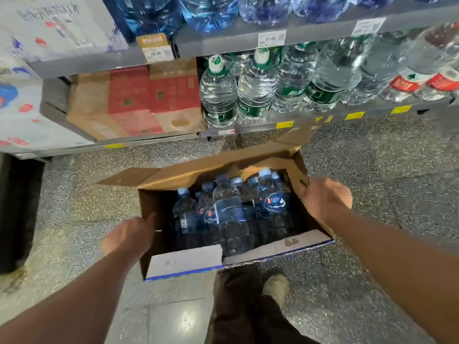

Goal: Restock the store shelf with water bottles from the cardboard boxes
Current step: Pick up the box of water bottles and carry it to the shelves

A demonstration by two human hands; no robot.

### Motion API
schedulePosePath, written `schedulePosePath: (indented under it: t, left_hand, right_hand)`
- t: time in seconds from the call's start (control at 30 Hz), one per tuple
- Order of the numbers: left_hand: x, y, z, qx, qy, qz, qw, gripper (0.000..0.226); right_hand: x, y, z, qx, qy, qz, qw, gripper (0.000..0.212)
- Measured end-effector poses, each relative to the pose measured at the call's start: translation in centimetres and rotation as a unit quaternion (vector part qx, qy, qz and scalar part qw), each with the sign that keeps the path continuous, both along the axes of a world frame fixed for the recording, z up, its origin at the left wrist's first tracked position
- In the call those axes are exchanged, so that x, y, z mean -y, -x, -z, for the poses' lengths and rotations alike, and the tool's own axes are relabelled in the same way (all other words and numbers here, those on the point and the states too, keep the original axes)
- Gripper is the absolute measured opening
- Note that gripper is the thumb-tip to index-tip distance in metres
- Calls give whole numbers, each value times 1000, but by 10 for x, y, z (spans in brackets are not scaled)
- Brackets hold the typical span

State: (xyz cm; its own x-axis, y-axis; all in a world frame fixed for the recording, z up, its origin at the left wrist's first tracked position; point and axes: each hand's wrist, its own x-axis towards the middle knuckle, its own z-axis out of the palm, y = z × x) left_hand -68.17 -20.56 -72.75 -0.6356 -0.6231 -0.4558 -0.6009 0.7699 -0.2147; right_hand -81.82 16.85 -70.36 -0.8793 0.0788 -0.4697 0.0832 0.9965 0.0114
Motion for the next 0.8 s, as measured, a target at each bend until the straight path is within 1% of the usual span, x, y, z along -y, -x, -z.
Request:
schedulePosePath:
  t: [0.13, 0.23, 0.3, 0.47, 0.6, 0.67, 0.77, 0.8]
  left_hand:
    - [1, 40, 20, 24, -13, 33, 999, 68]
    - [4, 67, 34, 27, -40, 30, 998, 66]
    - [4, 86, 48, 22, -54, 30, 998, 64]
    - [1, 127, 94, 41, -43, 35, 998, 65]
    - [-3, 154, 144, 59, -8, 42, 997, 66]
    - [-7, 163, 174, 63, -4, 36, 997, 67]
    - [-11, 177, 216, 71, -14, 27, 997, 67]
    - [-12, 182, 228, 73, -8, 30, 997, 66]
  right_hand:
    - [1, 21, 19, 11, -52, 11, 999, 33]
    - [3, 40, 36, 31, -99, 29, 994, 45]
    - [5, 51, 53, 44, -116, 17, 992, 48]
    - [2, 74, 112, 33, -106, 18, 994, 53]
    - [-2, 100, 169, 31, -110, 12, 993, 55]
    - [-3, 114, 195, 41, -106, 15, 993, 54]
    - [-1, 138, 233, 67, -95, 47, 992, 54]
    - [-1, 145, 245, 86, -116, 23, 989, 51]
